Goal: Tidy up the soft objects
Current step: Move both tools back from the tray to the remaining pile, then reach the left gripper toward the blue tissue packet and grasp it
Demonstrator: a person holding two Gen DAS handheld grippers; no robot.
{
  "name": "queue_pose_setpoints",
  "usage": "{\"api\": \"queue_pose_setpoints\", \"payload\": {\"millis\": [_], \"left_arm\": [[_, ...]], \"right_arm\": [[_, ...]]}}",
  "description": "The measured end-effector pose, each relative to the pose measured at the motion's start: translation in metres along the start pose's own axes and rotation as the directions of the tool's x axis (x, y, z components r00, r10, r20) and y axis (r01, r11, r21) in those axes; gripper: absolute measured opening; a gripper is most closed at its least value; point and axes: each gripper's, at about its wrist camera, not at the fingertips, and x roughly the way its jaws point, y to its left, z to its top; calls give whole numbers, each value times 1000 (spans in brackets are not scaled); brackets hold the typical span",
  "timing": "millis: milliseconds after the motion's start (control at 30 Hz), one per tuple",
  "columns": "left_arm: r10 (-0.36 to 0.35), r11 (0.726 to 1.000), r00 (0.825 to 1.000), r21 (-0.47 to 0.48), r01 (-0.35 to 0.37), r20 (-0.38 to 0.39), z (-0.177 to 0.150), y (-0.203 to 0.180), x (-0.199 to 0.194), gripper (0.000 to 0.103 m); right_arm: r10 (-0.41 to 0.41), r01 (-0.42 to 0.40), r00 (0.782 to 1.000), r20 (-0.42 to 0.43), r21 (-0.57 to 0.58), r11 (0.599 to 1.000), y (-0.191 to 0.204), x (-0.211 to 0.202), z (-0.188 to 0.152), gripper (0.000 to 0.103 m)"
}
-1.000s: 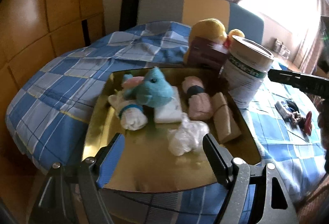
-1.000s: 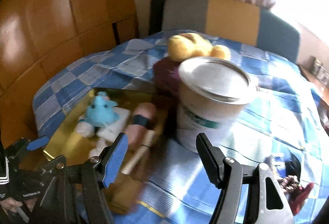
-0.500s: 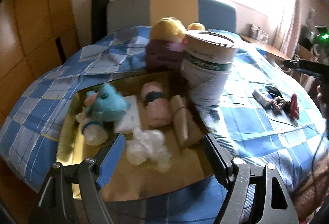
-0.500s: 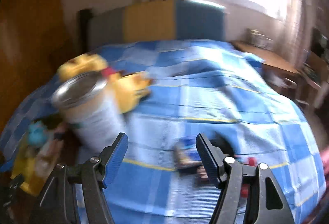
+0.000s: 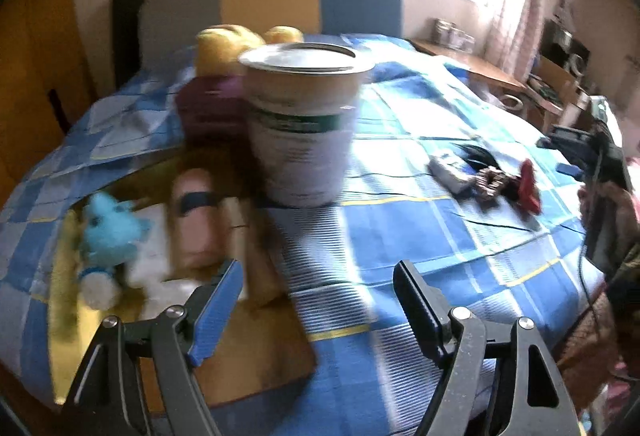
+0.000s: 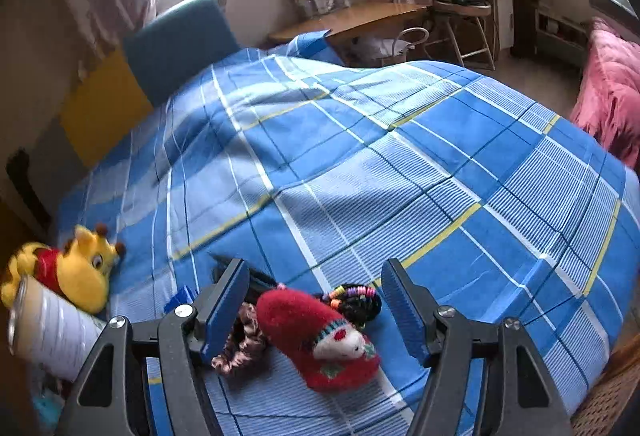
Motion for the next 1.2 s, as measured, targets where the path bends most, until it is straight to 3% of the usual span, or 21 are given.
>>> {"api": "queue_pose_setpoints", "payload": {"millis": [233,500,667,767,1200], "left_arm": [[-70,993,995,93,76,-67,10,-55,36,78],[-140,986,978,67,152,-157,33,-90,85,77],[-164,984,969,44,174,-185,59,-113,119,63],[-175,983,962,13,182,-208,75,-126,141,61],[-101,994,954,-55,90,-281,123,-176,235,87]], "right_arm": [[59,-58,998,-22,46,997,-4,-1,0,70],[116,-114,993,-17,103,988,-11,-3,0,70],[143,-141,990,-16,104,985,-10,-4,1,70],[160,-156,987,-25,107,982,-9,-3,1,70],[221,-216,974,-55,95,972,-4,2,0,70]]}}
